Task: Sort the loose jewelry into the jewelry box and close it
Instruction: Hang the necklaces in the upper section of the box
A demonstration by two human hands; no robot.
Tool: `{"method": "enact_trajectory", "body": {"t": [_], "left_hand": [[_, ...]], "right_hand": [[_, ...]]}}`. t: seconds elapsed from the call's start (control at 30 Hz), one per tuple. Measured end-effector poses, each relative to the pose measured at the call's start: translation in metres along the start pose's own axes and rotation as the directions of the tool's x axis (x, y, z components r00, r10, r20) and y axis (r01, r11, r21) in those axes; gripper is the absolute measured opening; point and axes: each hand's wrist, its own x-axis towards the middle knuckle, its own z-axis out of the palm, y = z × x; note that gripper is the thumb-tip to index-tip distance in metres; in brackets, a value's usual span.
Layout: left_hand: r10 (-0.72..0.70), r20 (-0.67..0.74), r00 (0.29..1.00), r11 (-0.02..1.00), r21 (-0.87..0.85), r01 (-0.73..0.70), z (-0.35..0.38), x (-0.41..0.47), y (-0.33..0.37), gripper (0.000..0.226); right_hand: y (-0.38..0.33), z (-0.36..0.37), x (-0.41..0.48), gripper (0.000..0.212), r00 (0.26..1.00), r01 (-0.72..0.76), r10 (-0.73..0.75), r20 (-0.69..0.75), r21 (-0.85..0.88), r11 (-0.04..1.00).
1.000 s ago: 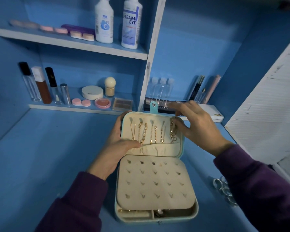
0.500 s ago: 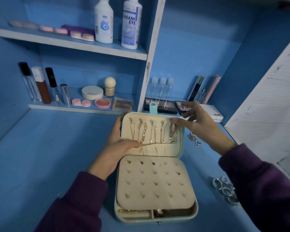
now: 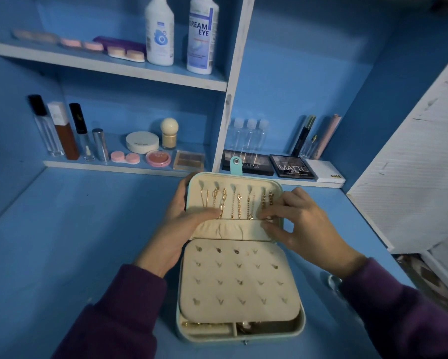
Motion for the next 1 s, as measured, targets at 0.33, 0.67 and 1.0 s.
{"method": "enact_trajectory", "body": {"t": [0.33,0.67,1.0], "left_hand": [[-0.035,-0.017,0.999,0.994,-0.106,0.033,0.0,0.002,-0.001,0.032],[-0.033,-0.028,0.999,0.995,-0.1,0.03,-0.001,0.004,-0.003,0.032],[-0.006,0.005,1.0,0.996,-0.089,0.006,-0.003,0.004,-0.005,0.033]], "right_hand": [[-0.013,0.004,-0.012,0.005,0.995,-0.024,0.014,-0.096,-0.104,0.994],[-0.012,0.0,-0.012,0.012,0.999,-0.011,0.011,-0.037,-0.003,1.0],[-0.015,0.0,-0.014,0.011,0.999,-0.038,0.037,-0.035,-0.005,0.999]]}}
